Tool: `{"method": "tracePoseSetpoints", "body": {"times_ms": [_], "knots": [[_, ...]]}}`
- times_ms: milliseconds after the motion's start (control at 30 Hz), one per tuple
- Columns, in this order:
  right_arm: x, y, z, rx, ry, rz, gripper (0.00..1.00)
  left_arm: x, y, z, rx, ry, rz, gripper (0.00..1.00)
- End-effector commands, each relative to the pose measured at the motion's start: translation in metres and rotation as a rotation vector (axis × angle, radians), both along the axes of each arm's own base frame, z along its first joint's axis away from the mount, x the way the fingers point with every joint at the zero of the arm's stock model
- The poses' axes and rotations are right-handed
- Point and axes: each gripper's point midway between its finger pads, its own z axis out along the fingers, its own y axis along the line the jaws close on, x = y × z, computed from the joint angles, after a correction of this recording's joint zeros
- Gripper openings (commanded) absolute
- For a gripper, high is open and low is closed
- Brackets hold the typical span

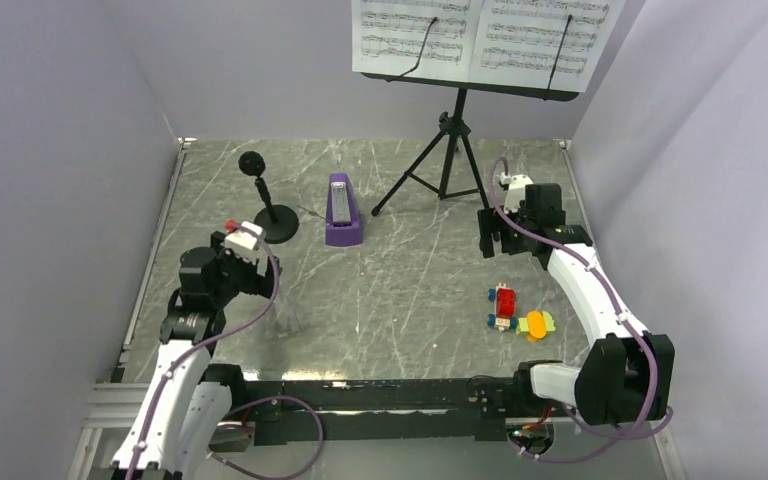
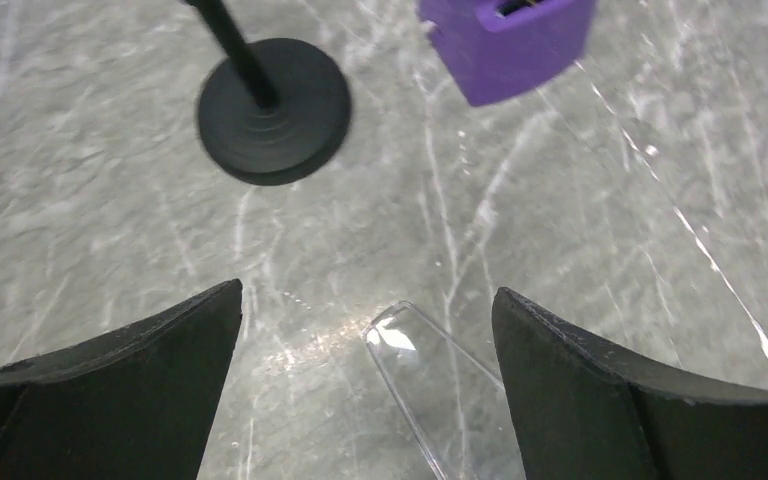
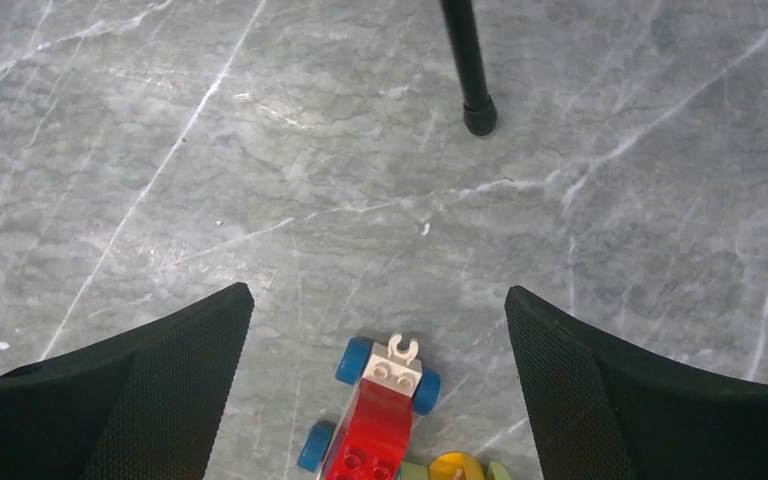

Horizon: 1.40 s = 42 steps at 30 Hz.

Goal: Pack up the instrument practice props

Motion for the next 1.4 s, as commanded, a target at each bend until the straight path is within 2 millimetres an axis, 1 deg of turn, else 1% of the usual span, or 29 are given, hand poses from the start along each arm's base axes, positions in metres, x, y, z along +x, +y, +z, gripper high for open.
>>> {"method": "tracePoseSetpoints", "body": {"times_ms": [0, 67, 133, 167, 200, 267, 300, 400, 467, 500, 567, 600, 667, 733, 800, 900, 1000, 1033, 1100, 1167, 1300, 1367], "knots": [[0.008, 0.028, 0.019, 0.029, -0.052, 0.147, 1.00, 0.001, -0.032, 0.019, 0.015, 0.007, -0.232, 0.99], [0.013, 0.053, 0.037, 0.041, -0.096, 0.273, 1.00, 0.004, -0.035, 0.016, 0.011, 0.032, -0.255, 0.99], [0.013, 0.081, 0.051, 0.033, -0.142, 0.405, 1.00, 0.007, -0.040, 0.008, 0.018, 0.065, -0.281, 0.99], [0.011, 0.099, 0.056, 0.022, -0.163, 0.477, 1.00, 0.008, -0.044, 0.004, 0.021, 0.084, -0.291, 0.99], [0.015, 0.110, 0.062, 0.018, -0.181, 0.495, 1.00, 0.010, -0.048, 0.001, 0.020, 0.098, -0.297, 0.99], [0.026, 0.126, 0.073, 0.019, -0.201, 0.481, 1.00, 0.011, -0.054, -0.002, 0.012, 0.103, -0.315, 0.99], [0.032, 0.134, 0.079, 0.033, -0.205, 0.467, 1.00, 0.011, -0.058, 0.000, 0.008, 0.091, -0.328, 0.99], [0.049, 0.160, 0.098, 0.082, -0.216, 0.436, 0.99, 0.005, -0.069, 0.002, 0.007, 0.088, -0.383, 0.98], [0.059, 0.181, 0.109, 0.067, -0.248, 0.440, 0.99, -0.001, -0.077, 0.005, 0.004, 0.112, -0.429, 0.97], [0.065, 0.194, 0.109, 0.046, -0.258, 0.449, 1.00, -0.004, -0.081, 0.005, 0.006, 0.127, -0.450, 0.97], [0.073, 0.218, 0.116, 0.024, -0.285, 0.455, 1.00, -0.009, -0.085, 0.009, 0.015, 0.133, -0.481, 0.96], [0.078, 0.227, 0.123, 0.030, -0.297, 0.427, 1.00, -0.010, -0.087, 0.011, 0.019, 0.130, -0.491, 0.95], [0.087, 0.240, 0.128, 0.048, -0.296, 0.375, 1.00, -0.016, -0.092, 0.013, 0.033, 0.131, -0.535, 0.90], [0.095, 0.254, 0.126, 0.071, -0.283, 0.321, 1.00, -0.021, -0.095, 0.012, 0.040, 0.151, -0.573, 0.86], [0.102, 0.264, 0.127, 0.087, -0.282, 0.273, 1.00, -0.023, -0.097, 0.012, 0.034, 0.172, -0.584, 0.87], [0.112, 0.279, 0.130, 0.121, -0.283, 0.257, 0.98, -0.027, -0.098, 0.012, 0.030, 0.186, -0.595, 0.89], [0.123, 0.287, 0.134, 0.129, -0.284, 0.245, 0.96, -0.029, -0.100, 0.012, 0.074, 0.160, -0.645, 0.88], [0.126, 0.290, 0.130, 0.128, -0.279, 0.242, 0.95, -0.027, -0.099, 0.012, 0.087, 0.151, -0.645, 0.89], [0.131, 0.296, 0.133, 0.146, -0.268, 0.240, 0.92, -0.021, -0.098, 0.014, 0.094, 0.134, -0.626, 0.90], [0.133, 0.306, 0.131, 0.164, -0.254, 0.250, 0.89, -0.017, -0.098, 0.015, 0.091, 0.125, -0.612, 0.90], [0.134, 0.332, 0.124, 0.223, -0.224, 0.284, 0.90, -0.018, -0.100, 0.017, 0.073, 0.116, -0.611, 0.92], [0.130, 0.346, 0.120, 0.260, -0.197, 0.319, 0.90, -0.021, -0.098, 0.015, 0.082, 0.120, -0.612, 0.94]]}}
